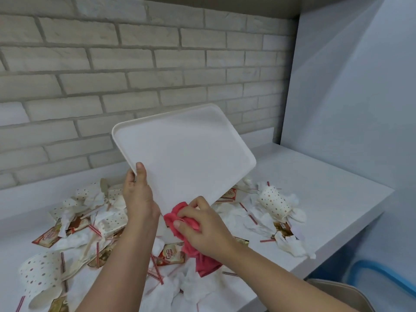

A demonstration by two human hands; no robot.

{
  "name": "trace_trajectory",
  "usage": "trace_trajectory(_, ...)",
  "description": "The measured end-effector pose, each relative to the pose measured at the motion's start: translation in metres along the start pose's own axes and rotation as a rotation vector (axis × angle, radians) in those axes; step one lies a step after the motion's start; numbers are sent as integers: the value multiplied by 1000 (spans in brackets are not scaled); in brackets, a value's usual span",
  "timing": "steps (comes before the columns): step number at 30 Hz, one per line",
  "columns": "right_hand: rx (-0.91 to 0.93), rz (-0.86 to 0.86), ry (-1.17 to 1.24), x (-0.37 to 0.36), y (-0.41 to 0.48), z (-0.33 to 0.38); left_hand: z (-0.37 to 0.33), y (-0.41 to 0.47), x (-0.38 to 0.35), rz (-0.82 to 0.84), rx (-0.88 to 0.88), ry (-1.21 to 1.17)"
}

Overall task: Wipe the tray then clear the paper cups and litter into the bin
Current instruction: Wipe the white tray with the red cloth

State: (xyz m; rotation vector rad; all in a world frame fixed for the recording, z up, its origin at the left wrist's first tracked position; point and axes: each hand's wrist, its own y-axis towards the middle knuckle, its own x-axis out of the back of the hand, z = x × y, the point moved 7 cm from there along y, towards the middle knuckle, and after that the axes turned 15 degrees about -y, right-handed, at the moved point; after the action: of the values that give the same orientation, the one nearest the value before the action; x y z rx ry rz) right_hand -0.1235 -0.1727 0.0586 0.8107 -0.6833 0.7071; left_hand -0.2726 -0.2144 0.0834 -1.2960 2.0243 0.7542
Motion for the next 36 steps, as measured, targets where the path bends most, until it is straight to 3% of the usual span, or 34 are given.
trace_trajectory(6, -404, -101, 935, 59, 5, -73, 44, 1, -21, -106, 164, -126)
trace_trajectory(8, -510, -113, 1122, 71, 6, -98, 58, 3, -32, -141, 182, -157)
trace_trajectory(12, -625, 82, 1071, 80, 14, -131, 84, 10, -67, -179, 190, -184)
trace_trajectory(15, -571, 175, 1035, 86, 32, -135, 107, 11, -100, -174, 192, -192)
trace_trajectory(21, -520, 50, 1012, 121, 68, -183, 172, 16, -155, -44, 298, -266)
trace_trajectory(28, -683, 33, 926, 179, 63, -284, 208, 35, -184, 123, 479, -352)
trace_trajectory(33, -776, -18, 1004, 228, 50, -333, 226, 40, -195, 322, 711, -158)
trace_trajectory(36, -814, -144, 1169, 239, 42, -369, 252, 30, -205, 370, 814, -16)
